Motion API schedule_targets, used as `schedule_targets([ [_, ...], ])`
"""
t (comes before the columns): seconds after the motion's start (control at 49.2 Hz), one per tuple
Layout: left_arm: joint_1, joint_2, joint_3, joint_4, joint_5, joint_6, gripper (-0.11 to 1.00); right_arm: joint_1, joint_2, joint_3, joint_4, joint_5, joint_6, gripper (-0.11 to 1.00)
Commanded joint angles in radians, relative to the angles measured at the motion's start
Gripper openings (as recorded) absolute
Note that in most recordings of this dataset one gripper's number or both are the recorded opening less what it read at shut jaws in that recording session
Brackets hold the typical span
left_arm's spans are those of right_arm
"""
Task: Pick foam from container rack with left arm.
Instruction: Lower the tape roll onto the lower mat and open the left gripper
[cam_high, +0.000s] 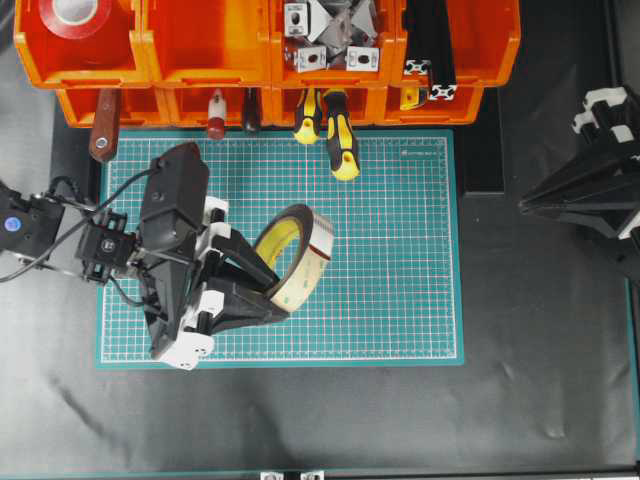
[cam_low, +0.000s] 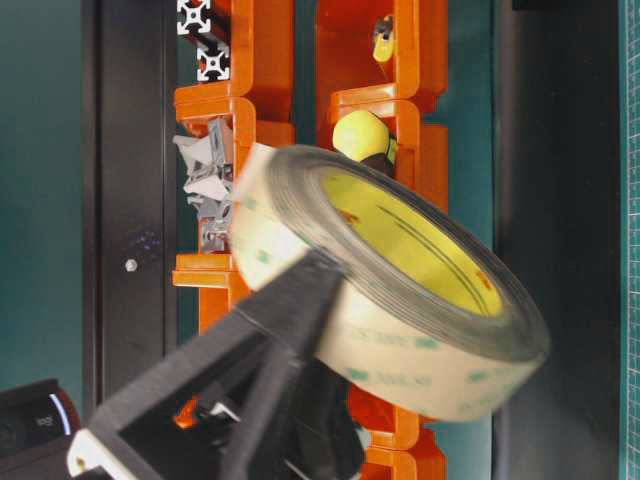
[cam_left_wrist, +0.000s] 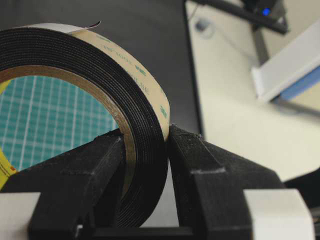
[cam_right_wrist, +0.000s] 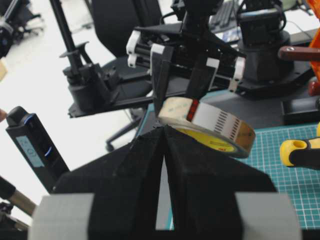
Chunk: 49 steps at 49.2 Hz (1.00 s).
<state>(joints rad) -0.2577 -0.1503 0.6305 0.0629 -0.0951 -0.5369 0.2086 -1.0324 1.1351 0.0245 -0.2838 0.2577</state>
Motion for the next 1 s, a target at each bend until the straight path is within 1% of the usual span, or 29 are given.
schedule_targets([
  [0.0,0.002,-0.011,-0.017,0.003,0.031,0.002,0.36,0.003,0.012,-0.026,0.003,-0.012,0.002,0.0],
  [0.122,0.006,-0.008,-0.026,0.003,0.074,0.005,0.71,0.003,0.012,-0.026,0.003,-0.012,0.002,0.0],
  [0.183,0.011,-0.003,-0.031,0.003,0.092,0.009,0.84,0.003,0.012,-0.025,0.003,-0.012,0.002,0.0],
  [0.224,0.012,-0.003,-0.032,0.003,0.103,0.009,0.9,0.003,0.012,-0.025,0.003,-0.012,0.002,0.0],
  [0.264,0.014,-0.003,-0.032,0.003,0.114,0.011,0.91,0.003,0.012,-0.025,0.003,-0.012,0.002,0.0],
  [0.366,0.017,-0.005,-0.032,0.003,0.132,0.012,0.9,0.005,0.012,-0.025,0.003,-0.012,0.002,0.0],
  [0.61,0.017,-0.038,-0.021,0.003,0.135,0.011,0.9,0.003,0.012,-0.025,0.003,-0.006,0.002,0.0],
  [0.814,0.017,-0.1,0.0,0.003,0.135,0.011,0.9,0.003,0.012,-0.025,0.003,-0.005,0.002,0.0],
  [0.976,0.012,-0.176,0.032,0.005,0.137,0.015,0.9,0.003,0.012,-0.023,0.003,-0.005,0.002,0.0],
])
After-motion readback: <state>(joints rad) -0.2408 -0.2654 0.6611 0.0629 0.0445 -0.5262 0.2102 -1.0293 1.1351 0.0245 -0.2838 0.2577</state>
